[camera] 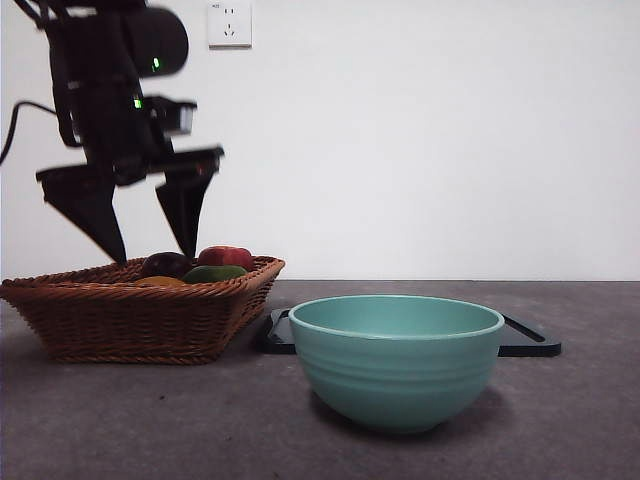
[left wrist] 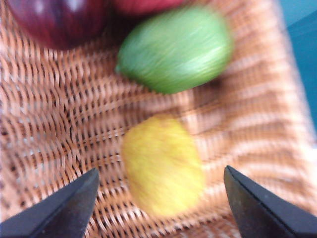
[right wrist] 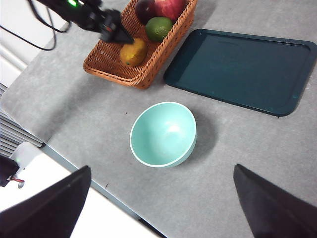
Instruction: Pick up the wifruite, put it on the bowl, pick up the plate, put it on desk
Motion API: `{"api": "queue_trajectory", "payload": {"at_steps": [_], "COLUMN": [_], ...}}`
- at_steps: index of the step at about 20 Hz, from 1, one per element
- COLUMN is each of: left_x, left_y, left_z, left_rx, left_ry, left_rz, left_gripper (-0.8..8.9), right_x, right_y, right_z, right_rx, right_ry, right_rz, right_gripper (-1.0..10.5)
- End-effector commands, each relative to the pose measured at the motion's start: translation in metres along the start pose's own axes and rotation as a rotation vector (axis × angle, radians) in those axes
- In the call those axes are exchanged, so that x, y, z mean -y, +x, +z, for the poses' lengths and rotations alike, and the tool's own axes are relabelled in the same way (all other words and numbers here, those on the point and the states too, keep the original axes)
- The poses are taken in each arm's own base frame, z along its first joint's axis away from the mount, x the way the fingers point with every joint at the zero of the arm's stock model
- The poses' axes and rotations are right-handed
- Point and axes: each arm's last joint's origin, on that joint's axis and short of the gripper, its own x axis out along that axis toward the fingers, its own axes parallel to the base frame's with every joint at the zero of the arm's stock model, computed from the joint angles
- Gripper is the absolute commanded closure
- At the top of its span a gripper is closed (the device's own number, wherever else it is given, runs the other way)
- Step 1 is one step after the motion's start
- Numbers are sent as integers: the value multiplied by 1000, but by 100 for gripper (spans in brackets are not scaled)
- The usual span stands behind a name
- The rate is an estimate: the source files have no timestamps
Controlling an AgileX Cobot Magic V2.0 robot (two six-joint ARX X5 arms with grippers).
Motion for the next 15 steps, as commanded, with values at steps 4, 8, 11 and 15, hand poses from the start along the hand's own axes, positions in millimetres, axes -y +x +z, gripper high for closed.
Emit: {"api": "queue_trajectory", "payload": {"at_steps": [4, 8, 11, 15], "left_x": [2, 3, 4, 6], "left_y": [36, 39, 39, 18], "left_z": [4, 4, 3, 4], "left_rx": [-56, -64, -74, -29], "left_ry": [8, 10, 12, 17], "left_rz": [7, 7, 6, -17], "left_gripper": [407, 441, 578, 578], "right_x": [-2, -2, -2, -2], "right_y": [-2, -2, -2, -2], "right_z": [4, 4, 4, 4], "right_rx": [15, 15, 15, 20], "right_ry": [-18, -19, -20, -22], "right_rz": [4, 3, 3, 4], "right_gripper": [484, 484, 484, 484]}}
